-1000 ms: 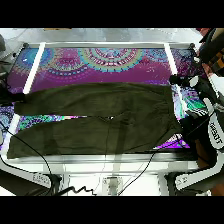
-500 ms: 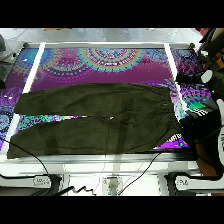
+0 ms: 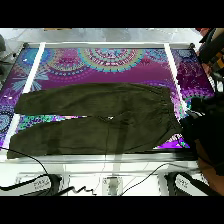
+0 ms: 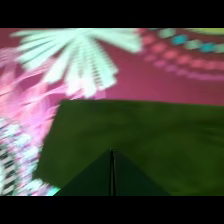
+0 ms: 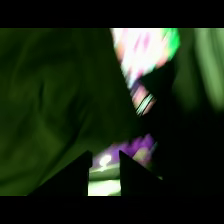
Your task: Fold the clothes and pants, and hang the long-sleeved shirts on hangers.
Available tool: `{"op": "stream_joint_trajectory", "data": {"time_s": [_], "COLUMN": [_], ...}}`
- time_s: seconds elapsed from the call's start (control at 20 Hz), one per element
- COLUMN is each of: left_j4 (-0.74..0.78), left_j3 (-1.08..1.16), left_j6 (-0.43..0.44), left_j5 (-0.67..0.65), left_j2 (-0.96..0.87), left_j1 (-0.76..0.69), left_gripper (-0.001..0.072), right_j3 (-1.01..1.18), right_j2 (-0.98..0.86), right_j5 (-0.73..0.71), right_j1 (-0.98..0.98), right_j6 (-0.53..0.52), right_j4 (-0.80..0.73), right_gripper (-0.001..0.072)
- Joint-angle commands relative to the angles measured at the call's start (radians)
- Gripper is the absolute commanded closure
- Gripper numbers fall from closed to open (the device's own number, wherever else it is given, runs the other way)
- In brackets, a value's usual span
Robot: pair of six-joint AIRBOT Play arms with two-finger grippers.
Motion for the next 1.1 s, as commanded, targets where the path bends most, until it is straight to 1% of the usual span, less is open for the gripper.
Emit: {"op": "stream_joint_trajectory", "data": {"time_s": [0.0, 0.05, 0.1, 0.2, 0.25, 0.3, 0.4, 0.5, 0.55, 0.6, 0.65, 0.7, 0.85, 0.95, 1.0, 1.05], "left_j4": [-0.155, -0.154, -0.154, -0.159, -0.158, -0.158, -0.154, -0.113, -0.054, -0.001, 0.048, 0.089, 0.199, 0.285, 0.301, 0.304], "left_j3": [-0.02, -0.034, -0.051, -0.072, -0.076, -0.076, -0.076, -0.076, -0.082, -0.095, -0.122, -0.157, -0.308, -0.425, -0.483, -0.543], "left_j6": [0.071, 0.071, 0.071, 0.071, 0.071, 0.071, 0.07, 0.064, 0.016, -0.076, -0.141, -0.154, -0.146, -0.142, -0.142, -0.128], "left_j5": [-0.006, -0.007, -0.01, -0.034, -0.039, -0.04, -0.035, -0.043, -0.067, -0.1, -0.131, -0.158, -0.249, -0.29, -0.301, -0.317], "left_j2": [0.01, 0.01, 0.011, 0.013, 0.016, 0.023, 0.044, 0.051, 0.051, 0.052, 0.053, 0.058, 0.098, 0.136, 0.159, 0.183], "left_j1": [0.0, 0.0, 0.0, -0.001, -0.004, -0.004, -0.002, 0.002, 0.006, 0.011, 0.016, 0.021, 0.036, 0.079, 0.114, 0.161], "left_gripper": [0.0689, 0.0689, 0.0689, 0.069, 0.069, 0.069, 0.069, 0.0691, 0.0691, 0.0691, 0.0691, 0.0691, 0.069, 0.069, 0.069, 0.069], "right_j3": [-0.258, -0.332, -0.393, -0.503, -0.56, -0.606, -0.671, -0.703, -0.715, -0.725, -0.734, -0.737, -0.737, -0.737, -0.737, -0.737], "right_j2": [0.188, 0.222, 0.24, 0.243, 0.243, 0.243, 0.243, 0.243, 0.241, 0.235, 0.218, 0.198, 0.133, 0.102, 0.095, 0.097], "right_j5": [0.065, 0.056, 0.037, -0.027, -0.085, -0.156, -0.341, -0.55, -0.64, -0.702, -0.748, -0.777, -0.836, -0.851, -0.842, -0.821], "right_j1": [-0.064, -0.063, -0.063, -0.063, -0.063, -0.063, -0.063, -0.063, -0.063, -0.063, -0.063, -0.063, -0.063, -0.063, -0.063, -0.063], "right_j6": [-0.023, 0.009, 0.031, 0.095, 0.121, 0.124, 0.171, 0.277, 0.326, 0.369, 0.407, 0.41, 0.409, 0.409, 0.41, 0.41], "right_j4": [0.167, 0.195, 0.213, 0.19, 0.177, 0.176, 0.181, 0.193, 0.212, 0.237, 0.267, 0.292, 0.304, 0.306, 0.308, 0.31], "right_gripper": [0.0412, 0.0217, 0.0165, 0.0153, 0.0153, 0.0154, 0.0155, 0.0155, 0.0159, 0.0168, 0.0242, 0.0301, 0.03, 0.0311, 0.0427, 0.058]}}
